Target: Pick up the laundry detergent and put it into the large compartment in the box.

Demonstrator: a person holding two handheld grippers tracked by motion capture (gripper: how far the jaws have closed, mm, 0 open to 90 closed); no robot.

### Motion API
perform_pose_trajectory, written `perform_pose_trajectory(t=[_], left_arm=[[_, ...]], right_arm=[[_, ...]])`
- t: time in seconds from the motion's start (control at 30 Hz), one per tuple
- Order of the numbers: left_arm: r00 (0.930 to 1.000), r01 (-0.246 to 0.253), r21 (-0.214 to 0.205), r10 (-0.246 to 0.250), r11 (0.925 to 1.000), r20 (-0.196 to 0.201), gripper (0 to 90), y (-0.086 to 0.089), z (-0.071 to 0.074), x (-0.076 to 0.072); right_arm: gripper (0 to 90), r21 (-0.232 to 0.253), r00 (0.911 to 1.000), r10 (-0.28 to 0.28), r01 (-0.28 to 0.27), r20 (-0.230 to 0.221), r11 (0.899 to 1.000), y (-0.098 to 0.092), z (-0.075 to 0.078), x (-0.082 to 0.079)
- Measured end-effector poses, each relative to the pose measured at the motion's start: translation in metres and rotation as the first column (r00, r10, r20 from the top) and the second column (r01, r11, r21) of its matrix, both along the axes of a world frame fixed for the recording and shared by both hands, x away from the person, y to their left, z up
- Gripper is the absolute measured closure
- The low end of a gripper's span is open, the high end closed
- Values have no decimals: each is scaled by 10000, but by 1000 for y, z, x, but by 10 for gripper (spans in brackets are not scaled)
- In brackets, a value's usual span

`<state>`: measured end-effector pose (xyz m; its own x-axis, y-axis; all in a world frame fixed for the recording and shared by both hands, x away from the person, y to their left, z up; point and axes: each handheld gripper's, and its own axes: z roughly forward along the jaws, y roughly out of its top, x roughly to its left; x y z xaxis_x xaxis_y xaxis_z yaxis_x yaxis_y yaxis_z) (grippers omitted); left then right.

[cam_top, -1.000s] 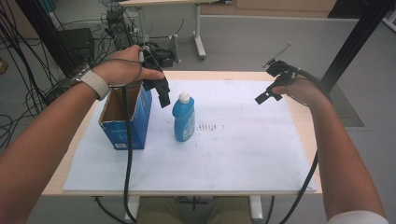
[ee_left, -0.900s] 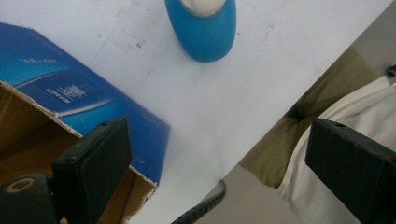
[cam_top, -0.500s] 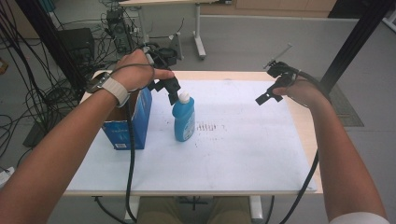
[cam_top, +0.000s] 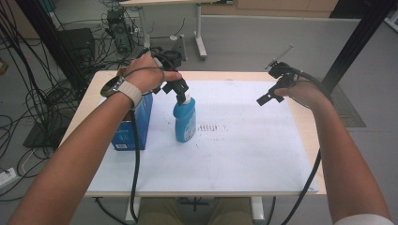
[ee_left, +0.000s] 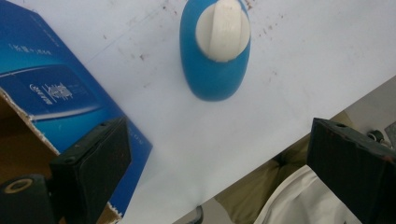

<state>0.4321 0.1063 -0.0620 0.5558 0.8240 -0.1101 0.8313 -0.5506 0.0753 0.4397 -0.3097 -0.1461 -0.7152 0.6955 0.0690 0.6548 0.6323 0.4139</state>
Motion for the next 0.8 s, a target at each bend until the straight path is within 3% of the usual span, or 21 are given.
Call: perform_pose_trajectory(t=[0.53,0.8], left_arm=[[9996,-271,171,272,9995,-32,77,-17,-3,3],[9983,-589,178,589,9981,47,77,-26,-11,9]], right_arm=[[105,72,10000,-2,3,-43,10000,-2,-1,1],[105,113,10000,-14,15,-94,9999,-5,-5,2]])
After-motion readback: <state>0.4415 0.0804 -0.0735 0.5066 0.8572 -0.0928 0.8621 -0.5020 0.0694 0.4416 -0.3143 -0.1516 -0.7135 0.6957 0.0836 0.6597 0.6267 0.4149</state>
